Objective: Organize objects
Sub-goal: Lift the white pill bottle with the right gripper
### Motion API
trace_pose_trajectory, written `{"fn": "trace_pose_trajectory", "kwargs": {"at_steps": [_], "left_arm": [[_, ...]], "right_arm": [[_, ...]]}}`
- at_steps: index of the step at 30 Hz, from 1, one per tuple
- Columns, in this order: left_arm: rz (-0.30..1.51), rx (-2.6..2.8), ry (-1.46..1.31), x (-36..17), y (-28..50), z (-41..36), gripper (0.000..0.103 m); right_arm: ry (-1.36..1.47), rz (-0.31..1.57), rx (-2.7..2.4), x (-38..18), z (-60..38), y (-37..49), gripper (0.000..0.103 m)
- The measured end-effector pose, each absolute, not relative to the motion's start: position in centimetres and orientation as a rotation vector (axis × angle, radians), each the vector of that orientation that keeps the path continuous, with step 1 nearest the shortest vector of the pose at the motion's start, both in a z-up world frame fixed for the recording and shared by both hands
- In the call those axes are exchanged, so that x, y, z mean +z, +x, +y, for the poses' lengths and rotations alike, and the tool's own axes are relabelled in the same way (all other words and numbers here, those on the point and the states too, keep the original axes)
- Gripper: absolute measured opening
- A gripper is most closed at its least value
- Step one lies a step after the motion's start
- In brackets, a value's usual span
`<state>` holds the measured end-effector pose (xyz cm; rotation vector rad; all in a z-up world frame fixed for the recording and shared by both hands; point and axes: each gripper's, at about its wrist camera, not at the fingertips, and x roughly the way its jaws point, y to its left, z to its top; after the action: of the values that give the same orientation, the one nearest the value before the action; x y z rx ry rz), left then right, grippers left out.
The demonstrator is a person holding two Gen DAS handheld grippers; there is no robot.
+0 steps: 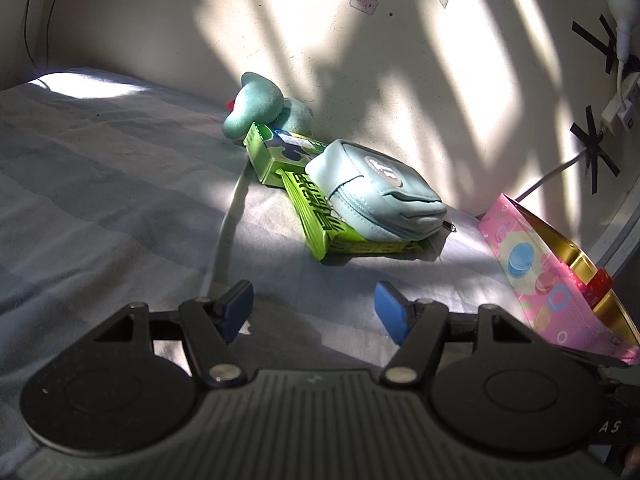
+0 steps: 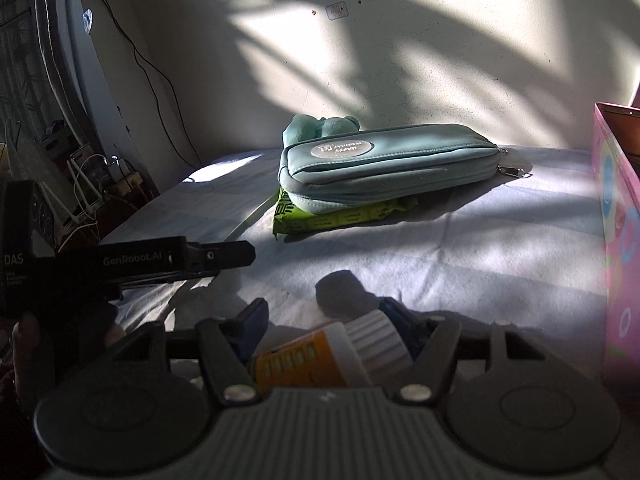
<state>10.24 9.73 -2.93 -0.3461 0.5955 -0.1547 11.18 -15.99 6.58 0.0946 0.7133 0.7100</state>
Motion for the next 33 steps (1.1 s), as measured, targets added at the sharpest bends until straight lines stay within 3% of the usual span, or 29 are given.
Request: {"fn": "trace_pose_trajectory", "kwargs": {"at_steps": [7,17,26,33], "left_arm": [[0.594,-0.159,-0.342,-2.9,10.2,9.7,0.069],[0.549,-0.216,-0.355,-1.5,7.1,9.9,0.069],[0.527,-0.395,-0.206,-0.9,-1.3,7.4,0.070],[0.547,-0.520,-0.070,-1.6,-1.6,3.4,0.071]], "right_arm": [[0.152,0.689,0.690,6.4,-18.1,8.8,0.070],[0.243,0.680,0.659,6.2,-20.8,8.2,0.070],[0.264,0.657,0.686,6.3,-21.2,8.0,0.070],[0.249,0.650,0.686,6.4,-21.0,7.6,0.070]]}}
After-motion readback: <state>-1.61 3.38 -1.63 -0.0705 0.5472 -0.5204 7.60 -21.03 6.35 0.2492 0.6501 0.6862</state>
